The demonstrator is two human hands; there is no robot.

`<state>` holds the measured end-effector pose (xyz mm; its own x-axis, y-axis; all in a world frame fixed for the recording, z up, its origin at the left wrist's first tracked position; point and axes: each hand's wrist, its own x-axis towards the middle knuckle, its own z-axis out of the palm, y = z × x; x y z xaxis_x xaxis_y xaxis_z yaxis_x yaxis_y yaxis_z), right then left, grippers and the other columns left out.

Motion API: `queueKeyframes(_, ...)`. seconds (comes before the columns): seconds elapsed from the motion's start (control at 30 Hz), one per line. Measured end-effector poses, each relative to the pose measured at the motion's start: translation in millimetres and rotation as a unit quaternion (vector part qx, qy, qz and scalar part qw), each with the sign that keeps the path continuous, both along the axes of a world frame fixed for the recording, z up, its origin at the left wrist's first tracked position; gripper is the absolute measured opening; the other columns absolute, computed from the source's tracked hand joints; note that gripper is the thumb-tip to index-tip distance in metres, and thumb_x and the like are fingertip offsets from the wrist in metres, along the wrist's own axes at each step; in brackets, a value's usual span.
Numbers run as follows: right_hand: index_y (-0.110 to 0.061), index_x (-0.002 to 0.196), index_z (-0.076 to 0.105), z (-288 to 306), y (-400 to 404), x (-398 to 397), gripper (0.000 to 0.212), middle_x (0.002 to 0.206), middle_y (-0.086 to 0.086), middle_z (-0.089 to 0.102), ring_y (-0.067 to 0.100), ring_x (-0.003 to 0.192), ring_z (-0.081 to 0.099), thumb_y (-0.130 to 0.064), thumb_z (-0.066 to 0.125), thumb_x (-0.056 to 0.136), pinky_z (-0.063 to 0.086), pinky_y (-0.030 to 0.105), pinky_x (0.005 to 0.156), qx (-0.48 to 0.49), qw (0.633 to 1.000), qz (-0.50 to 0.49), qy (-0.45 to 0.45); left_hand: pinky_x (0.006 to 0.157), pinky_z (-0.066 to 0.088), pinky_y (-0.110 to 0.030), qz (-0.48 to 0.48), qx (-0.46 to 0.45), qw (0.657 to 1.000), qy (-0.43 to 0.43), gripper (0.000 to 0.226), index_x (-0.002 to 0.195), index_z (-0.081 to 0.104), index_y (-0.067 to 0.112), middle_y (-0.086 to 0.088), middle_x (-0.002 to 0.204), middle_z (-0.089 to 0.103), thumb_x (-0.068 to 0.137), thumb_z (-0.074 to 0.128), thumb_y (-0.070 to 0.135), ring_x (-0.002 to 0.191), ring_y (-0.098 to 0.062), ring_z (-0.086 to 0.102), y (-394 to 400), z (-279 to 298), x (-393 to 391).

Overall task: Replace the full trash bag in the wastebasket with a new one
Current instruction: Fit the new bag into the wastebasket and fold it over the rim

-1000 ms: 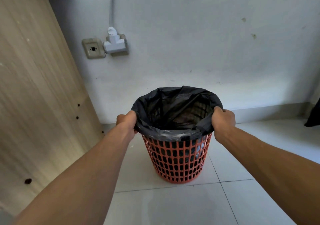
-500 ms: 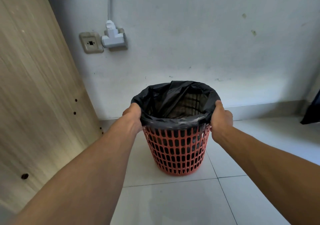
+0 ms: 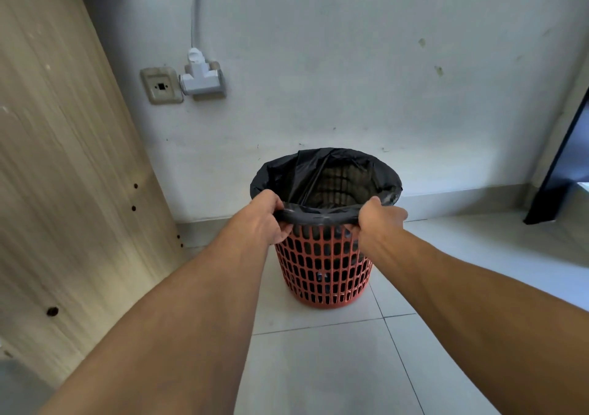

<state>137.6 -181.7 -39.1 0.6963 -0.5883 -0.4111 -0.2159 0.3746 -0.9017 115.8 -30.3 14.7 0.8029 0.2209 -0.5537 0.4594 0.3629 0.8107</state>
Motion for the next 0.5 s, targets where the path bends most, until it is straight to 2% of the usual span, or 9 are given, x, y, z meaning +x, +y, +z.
queueKeyframes(0.1,-0.010,0.124,0.032,3.3,-6.0,-3.2,0.032,0.105,0.013,0.056,0.029,0.091,0.065,-0.027,0.046,0.101,0.060,0.044,0.079,-0.009,1.000,-0.004,0.008,0.059,0.045,-0.031,0.019,-0.030,0.999,-0.026,0.007,0.088,0.051,0.006,-0.009,0.080,0.055,0.093,0.045,0.005,0.068,-0.019,0.053,6.4,1.1,0.6)
queueKeyframes(0.2,-0.006,0.131,0.030,3.1,-15.2,-3.0,0.038,0.122,0.018,0.055,0.032,0.105,0.060,-0.027,0.042,0.102,0.053,0.047,0.093,-0.065,0.998,-0.004,0.020,0.068,0.047,-0.031,0.011,-0.031,0.999,-0.001,0.010,0.101,0.054,0.007,-0.007,0.080,0.056,0.095,0.054,0.015,0.069,-0.020,0.054,15.9,-5.7,5.1)
queueKeyframes(0.27,-0.005,0.134,0.031,2.3,-22.0,-2.4,0.040,0.129,0.019,0.053,0.033,0.111,0.056,-0.027,0.040,0.103,0.049,0.047,0.098,-0.087,0.996,-0.001,0.024,0.064,0.046,-0.028,0.012,-0.027,0.999,0.014,0.011,0.102,0.056,0.008,-0.005,0.079,0.056,0.094,0.056,0.017,0.068,-0.018,0.053,21.8,-11.4,9.7)
queueKeyframes(0.33,-0.004,0.137,0.032,0.5,-27.2,-1.7,0.042,0.132,0.017,0.052,0.032,0.114,0.055,-0.028,0.038,0.103,0.048,0.046,0.100,-0.093,0.995,0.005,0.024,0.058,0.046,-0.026,0.018,-0.033,0.999,0.009,0.007,0.097,0.058,0.008,-0.004,0.077,0.056,0.095,0.055,0.014,0.066,-0.015,0.053,25.0,-12.7,12.9)
queueKeyframes(0.5,-0.004,0.134,0.043,0.3,-36.7,-1.6,0.042,0.128,0.017,0.056,0.033,0.112,0.057,-0.029,0.039,0.101,0.049,0.046,0.099,-0.115,0.993,0.019,0.007,0.055,0.047,-0.028,0.021,-0.034,0.999,0.002,0.014,0.083,0.057,0.004,-0.007,0.077,0.059,0.096,0.053,0.008,0.066,-0.017,0.056,27.3,-14.1,16.5)
